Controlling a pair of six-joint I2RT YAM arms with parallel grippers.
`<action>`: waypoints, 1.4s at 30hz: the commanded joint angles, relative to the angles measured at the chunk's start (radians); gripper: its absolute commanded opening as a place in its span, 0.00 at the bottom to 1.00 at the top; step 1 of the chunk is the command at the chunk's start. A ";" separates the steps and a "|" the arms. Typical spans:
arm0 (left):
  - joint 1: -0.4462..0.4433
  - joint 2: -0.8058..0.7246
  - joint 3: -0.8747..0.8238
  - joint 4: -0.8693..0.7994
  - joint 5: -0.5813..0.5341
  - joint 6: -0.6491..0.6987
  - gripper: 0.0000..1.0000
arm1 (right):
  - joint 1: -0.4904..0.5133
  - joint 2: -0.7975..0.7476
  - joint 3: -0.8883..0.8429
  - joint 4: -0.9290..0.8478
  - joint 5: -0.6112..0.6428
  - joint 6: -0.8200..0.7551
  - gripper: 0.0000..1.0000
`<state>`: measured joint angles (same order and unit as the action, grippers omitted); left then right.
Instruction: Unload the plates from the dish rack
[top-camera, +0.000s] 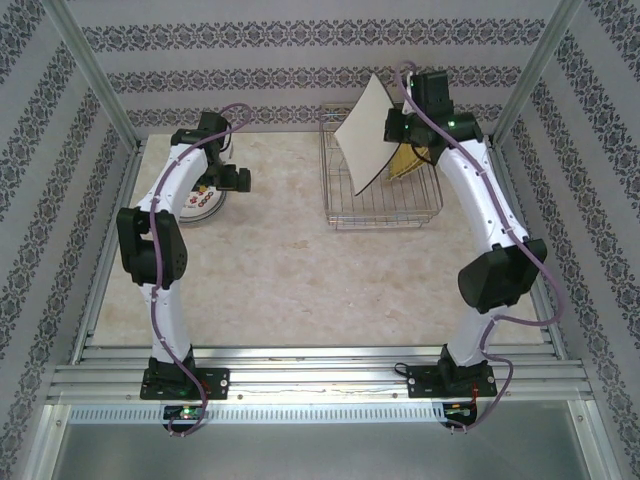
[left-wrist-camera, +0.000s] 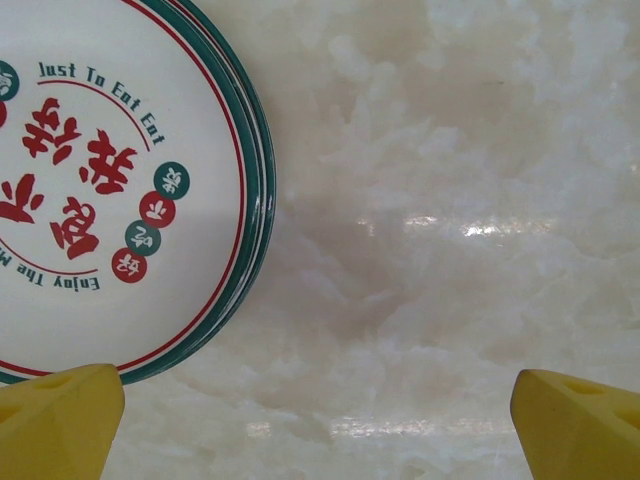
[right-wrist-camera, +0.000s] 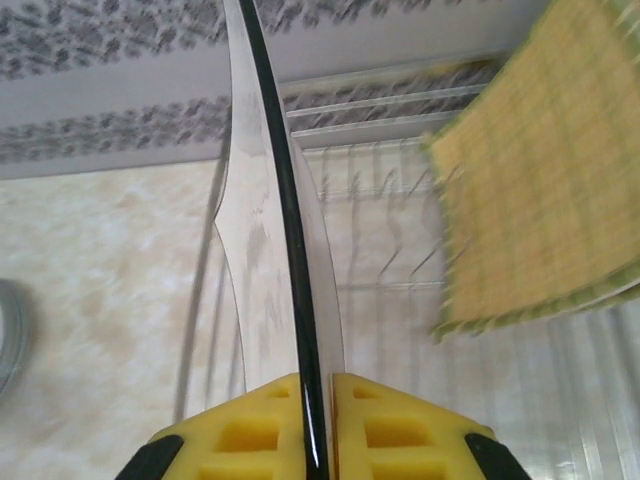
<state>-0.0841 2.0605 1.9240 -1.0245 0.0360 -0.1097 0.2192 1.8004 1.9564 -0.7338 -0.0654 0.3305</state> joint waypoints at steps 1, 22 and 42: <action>-0.009 -0.058 -0.017 0.029 0.015 -0.008 1.00 | -0.031 -0.108 -0.145 0.381 -0.236 0.165 0.00; -0.006 -0.171 -0.162 0.286 0.317 -0.107 1.00 | -0.051 -0.126 -0.741 1.303 -0.554 0.710 0.00; 0.001 -0.264 -0.520 1.041 0.802 -0.466 1.00 | 0.034 0.012 -0.652 1.500 -0.628 0.859 0.00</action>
<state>-0.0841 1.8080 1.4120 -0.1326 0.7681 -0.5098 0.2417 1.8355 1.2098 0.5026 -0.6270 1.1278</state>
